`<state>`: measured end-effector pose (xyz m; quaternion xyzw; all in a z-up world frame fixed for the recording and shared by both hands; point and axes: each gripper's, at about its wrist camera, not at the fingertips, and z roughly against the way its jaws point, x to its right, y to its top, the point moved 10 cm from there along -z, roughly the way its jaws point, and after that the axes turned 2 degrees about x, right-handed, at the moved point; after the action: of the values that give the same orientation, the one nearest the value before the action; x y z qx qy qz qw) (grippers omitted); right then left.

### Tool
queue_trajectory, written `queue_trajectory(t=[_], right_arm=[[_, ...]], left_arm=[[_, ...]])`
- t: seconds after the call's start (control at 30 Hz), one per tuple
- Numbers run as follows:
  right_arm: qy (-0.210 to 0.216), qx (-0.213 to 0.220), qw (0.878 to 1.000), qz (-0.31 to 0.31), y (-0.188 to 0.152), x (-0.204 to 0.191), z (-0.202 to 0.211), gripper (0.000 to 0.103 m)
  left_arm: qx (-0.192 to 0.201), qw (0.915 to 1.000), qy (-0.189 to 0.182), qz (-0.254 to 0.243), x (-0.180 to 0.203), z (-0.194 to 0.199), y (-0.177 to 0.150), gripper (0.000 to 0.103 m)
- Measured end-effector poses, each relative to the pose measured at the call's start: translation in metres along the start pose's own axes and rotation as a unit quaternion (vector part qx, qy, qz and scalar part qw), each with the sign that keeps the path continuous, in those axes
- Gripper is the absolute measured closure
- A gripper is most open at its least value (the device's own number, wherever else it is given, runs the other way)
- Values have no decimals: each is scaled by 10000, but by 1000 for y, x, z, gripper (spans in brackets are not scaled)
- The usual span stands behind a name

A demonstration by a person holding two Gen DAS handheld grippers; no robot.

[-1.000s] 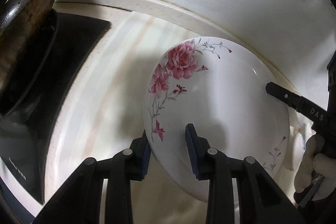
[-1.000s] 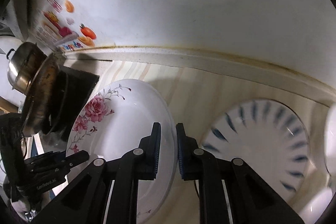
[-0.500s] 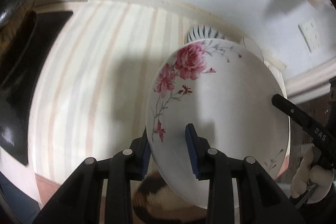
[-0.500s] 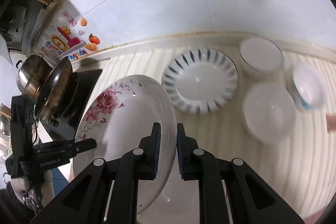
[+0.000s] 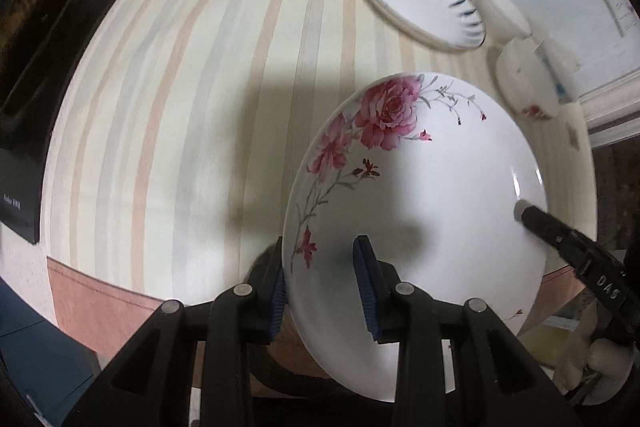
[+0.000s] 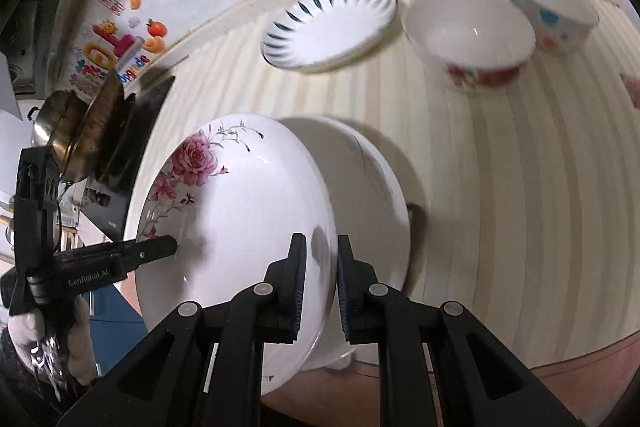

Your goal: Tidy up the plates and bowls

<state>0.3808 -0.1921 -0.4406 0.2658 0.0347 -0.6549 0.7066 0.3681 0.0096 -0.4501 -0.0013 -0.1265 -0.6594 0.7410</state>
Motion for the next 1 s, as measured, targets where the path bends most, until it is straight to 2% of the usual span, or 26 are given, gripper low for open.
queue_trajectory(t=[0.5, 0.8, 1.0], right_arm=[[-108, -240, 9996, -143, 10, 28, -28, 87], [-73, -349, 9993, -151, 18, 24, -40, 87], [128, -528, 9967, -608, 15, 30, -38, 86]], left_arm=[[-101, 9994, 342, -28, 13, -21, -4, 73], [-145, 9993, 285, 174, 6, -26, -3, 73], [-192, 9990, 300, 268, 5, -20, -6, 73]])
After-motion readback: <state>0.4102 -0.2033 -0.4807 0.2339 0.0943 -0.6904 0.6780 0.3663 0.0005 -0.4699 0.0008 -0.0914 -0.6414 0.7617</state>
